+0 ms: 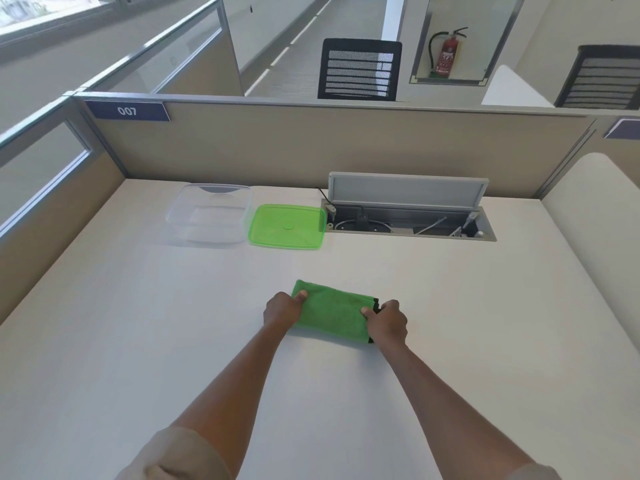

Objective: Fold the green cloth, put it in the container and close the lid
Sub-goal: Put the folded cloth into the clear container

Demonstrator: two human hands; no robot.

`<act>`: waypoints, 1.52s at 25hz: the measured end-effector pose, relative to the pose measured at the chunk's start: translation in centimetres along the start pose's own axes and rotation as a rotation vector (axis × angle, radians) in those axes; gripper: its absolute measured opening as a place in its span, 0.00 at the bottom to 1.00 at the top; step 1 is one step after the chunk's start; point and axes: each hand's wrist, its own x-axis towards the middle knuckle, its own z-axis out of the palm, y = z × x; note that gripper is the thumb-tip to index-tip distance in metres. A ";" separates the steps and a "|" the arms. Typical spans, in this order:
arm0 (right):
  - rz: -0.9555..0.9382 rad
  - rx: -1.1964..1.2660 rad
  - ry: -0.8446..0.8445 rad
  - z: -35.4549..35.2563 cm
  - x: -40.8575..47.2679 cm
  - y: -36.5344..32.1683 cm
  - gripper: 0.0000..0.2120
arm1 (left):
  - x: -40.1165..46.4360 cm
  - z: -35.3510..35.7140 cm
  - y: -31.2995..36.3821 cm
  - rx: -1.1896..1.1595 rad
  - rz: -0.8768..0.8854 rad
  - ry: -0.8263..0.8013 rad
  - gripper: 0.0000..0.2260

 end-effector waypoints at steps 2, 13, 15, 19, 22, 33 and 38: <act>0.041 0.059 -0.057 -0.4 0.3 0.1 0.23 | -0.1 -0.1 -0.2 -0.143 -0.010 -0.014 0.22; 0.184 0.383 -0.354 -1.5 0.4 -0.3 0.18 | -1.8 -0.7 -2.0 -0.615 0.023 -0.053 0.17; 0.150 0.416 -0.352 -1.1 -0.2 -0.4 0.16 | -1.7 -1.2 -2.6 -0.625 0.025 -0.062 0.17; 0.118 0.479 -0.331 0.1 -1.1 -1.0 0.24 | -0.9 -2.6 -3.4 -0.614 0.054 -0.066 0.17; 0.074 0.487 -0.304 1.2 -1.5 -2.6 0.25 | 0.0 -4.4 -3.8 -0.618 0.076 -0.061 0.16; -0.152 0.463 -0.285 7.0 -2.6 -11.1 0.27 | 5.8 -14.1 -6.6 -0.446 0.209 -0.004 0.15; -0.256 0.445 -0.307 10.7 -2.4 -18.4 0.14 | 9.3 -21.5 -6.2 -0.407 0.252 0.043 0.14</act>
